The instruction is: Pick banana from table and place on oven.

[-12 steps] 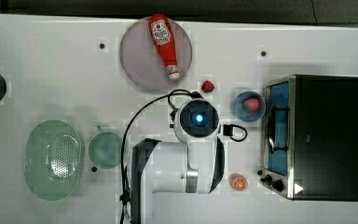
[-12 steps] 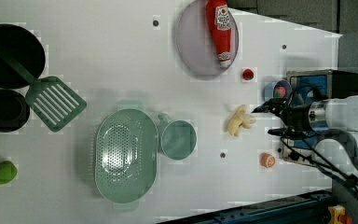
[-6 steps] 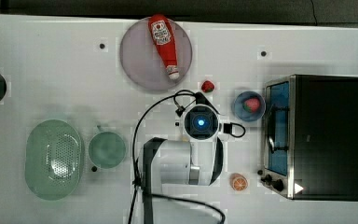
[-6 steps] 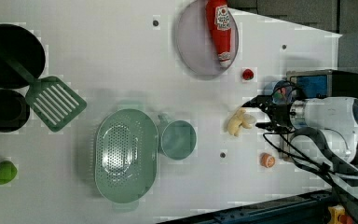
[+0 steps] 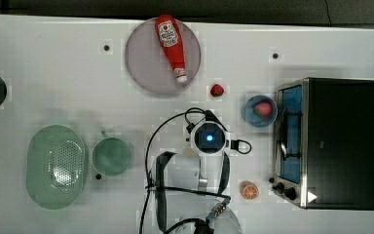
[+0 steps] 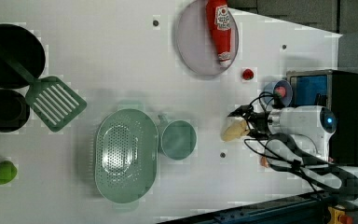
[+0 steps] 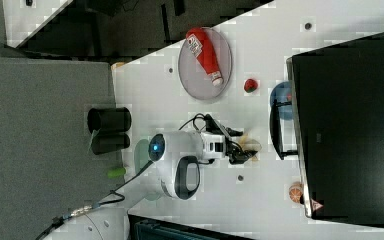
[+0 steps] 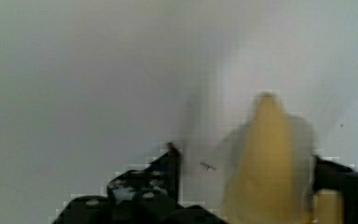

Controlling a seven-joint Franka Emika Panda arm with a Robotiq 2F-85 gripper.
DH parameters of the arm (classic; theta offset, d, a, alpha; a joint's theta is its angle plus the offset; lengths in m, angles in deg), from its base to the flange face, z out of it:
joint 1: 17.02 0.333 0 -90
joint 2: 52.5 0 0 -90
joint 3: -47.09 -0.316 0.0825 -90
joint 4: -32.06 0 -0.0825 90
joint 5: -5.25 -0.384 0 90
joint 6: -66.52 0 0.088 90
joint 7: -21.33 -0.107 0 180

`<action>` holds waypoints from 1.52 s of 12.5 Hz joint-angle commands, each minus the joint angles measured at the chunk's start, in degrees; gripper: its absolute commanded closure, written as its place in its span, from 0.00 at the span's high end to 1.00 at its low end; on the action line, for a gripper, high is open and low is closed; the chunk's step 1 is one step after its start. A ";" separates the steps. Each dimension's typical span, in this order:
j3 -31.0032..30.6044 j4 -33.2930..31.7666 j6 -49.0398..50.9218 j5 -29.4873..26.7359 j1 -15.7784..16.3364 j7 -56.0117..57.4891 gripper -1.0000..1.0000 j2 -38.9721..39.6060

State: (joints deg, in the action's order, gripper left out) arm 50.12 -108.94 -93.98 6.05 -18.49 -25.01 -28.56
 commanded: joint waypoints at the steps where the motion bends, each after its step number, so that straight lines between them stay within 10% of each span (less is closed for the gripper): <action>1: -0.71 0.84 -0.80 0.32 0.82 0.45 0.59 -2.70; 4: -0.89 0.80 -0.75 0.32 0.82 0.44 0.29 -3.99; 9: -0.97 0.90 1.73 0.32 0.81 0.19 0.29 -11.90; 19: 3.62 23.36 56.83 0.83 0.03 1.20 0.29 -37.86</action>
State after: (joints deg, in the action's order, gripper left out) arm 52.15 -84.66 -39.13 5.97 -17.55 -24.92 -69.84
